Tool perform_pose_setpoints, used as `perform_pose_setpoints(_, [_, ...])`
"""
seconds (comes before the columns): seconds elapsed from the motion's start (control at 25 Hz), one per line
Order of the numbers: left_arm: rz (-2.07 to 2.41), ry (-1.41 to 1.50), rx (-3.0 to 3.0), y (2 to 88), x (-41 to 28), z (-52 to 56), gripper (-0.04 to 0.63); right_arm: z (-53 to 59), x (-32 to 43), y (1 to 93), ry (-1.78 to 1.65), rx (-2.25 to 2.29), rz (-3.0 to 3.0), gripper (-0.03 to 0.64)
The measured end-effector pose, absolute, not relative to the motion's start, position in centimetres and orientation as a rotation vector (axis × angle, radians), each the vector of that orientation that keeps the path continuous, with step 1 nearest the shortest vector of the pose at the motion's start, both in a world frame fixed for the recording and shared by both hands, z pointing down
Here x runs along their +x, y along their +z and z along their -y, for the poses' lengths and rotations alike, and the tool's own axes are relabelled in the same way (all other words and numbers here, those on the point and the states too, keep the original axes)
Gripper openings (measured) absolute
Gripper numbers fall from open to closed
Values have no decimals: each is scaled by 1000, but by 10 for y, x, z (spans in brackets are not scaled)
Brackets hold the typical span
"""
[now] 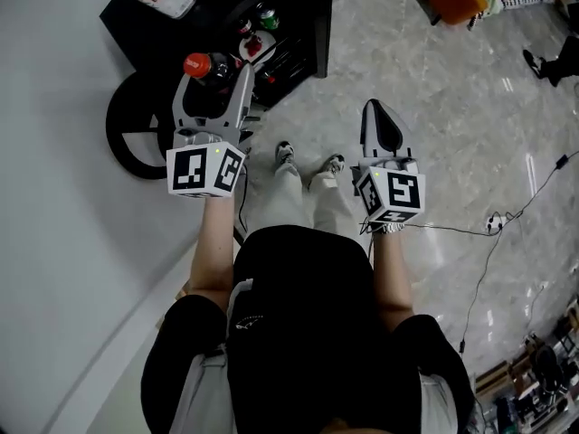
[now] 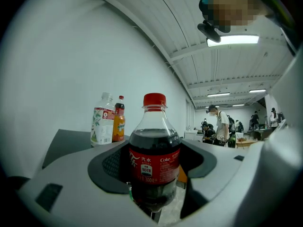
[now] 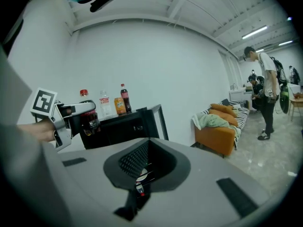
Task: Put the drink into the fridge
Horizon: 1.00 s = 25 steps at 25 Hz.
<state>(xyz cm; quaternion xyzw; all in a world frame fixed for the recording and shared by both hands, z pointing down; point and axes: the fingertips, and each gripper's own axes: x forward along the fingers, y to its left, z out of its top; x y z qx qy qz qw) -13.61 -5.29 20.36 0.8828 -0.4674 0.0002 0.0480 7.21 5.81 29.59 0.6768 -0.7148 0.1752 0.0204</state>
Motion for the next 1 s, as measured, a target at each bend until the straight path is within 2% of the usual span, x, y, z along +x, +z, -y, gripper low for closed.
perform_pose_setpoints(0.36, [1472, 63, 2643, 283, -110, 72, 314, -59, 88, 366, 594, 2045, 2199, 14])
perform_pose_setpoints(1.0, [1527, 96, 2507, 447, -123, 127, 314, -32, 61, 500, 690, 1917, 2168, 14])
